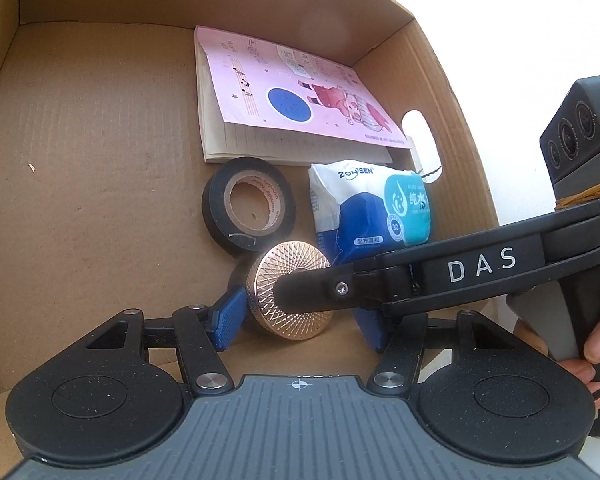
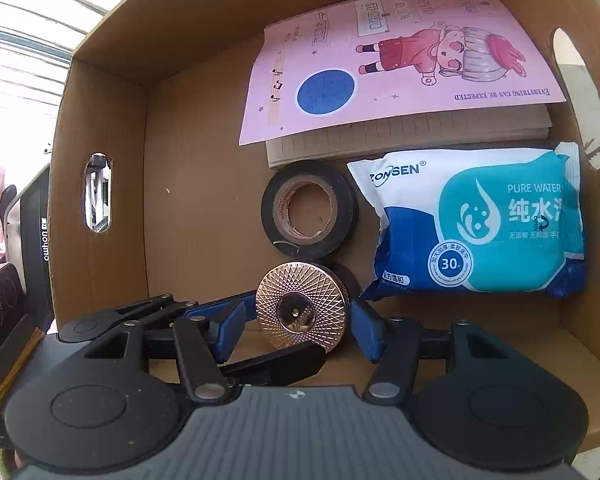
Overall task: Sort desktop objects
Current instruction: 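Lower the tin into the box beside the tape roll and open both grippers, then move both tools to the pink plush doll beside the box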
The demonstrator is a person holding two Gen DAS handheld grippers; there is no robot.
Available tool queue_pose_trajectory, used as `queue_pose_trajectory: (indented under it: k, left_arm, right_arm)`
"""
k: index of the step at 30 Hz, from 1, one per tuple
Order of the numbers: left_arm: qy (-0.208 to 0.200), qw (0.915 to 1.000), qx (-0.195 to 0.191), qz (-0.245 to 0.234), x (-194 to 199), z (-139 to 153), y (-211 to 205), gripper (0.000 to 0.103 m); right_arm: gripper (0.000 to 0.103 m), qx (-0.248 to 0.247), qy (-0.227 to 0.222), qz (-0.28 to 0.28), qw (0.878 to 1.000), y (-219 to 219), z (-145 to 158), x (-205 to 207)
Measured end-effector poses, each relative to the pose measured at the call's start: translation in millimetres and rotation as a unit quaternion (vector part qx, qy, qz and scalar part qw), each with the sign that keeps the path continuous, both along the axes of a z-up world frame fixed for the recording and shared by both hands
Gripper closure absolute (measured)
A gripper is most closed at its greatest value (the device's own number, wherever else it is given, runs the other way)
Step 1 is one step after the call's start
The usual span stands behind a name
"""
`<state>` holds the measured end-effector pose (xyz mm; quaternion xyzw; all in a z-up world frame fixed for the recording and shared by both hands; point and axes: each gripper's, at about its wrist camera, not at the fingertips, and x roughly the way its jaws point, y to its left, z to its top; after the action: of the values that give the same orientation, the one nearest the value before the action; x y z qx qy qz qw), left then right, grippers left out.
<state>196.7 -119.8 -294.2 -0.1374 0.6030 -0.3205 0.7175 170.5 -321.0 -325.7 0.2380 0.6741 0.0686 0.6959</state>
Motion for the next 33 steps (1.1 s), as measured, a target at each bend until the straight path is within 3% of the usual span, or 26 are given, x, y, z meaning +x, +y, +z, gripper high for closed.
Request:
queue_pose_trajectory:
  k: [11,17,21,26,33]
  left_arm:
    - [-0.007,0.9999,0.001,0.008,-1.3,0.3,-2.2,0.043]
    - [-0.029,0.9992,0.007,0.026,-8.5,6.8,-1.2,0.034]
    - [-0.072,0.9962,0.029,0.038,-21.0,19.2,-2.4,0.03]
    - [-0.144,0.9863,0.058,0.054,-42.0,40.9,-7.8,0.027]
    - [-0.207,0.9723,0.041,0.101,-69.3,71.5,-11.6,0.014]
  right_arm:
    - [0.042,0.009,-0.016,-0.006,1.0,-6.6,0.4,-5.0]
    - [0.041,0.032,-0.069,-0.023,0.997,-19.2,19.1,-17.2]
    - [0.04,0.05,-0.119,-0.038,0.991,-29.2,39.7,-29.8]
    - [0.037,0.062,-0.168,-0.054,0.982,-40.6,61.2,-45.3]
    - [0.025,0.036,-0.228,-0.061,0.971,-57.6,89.1,-70.4]
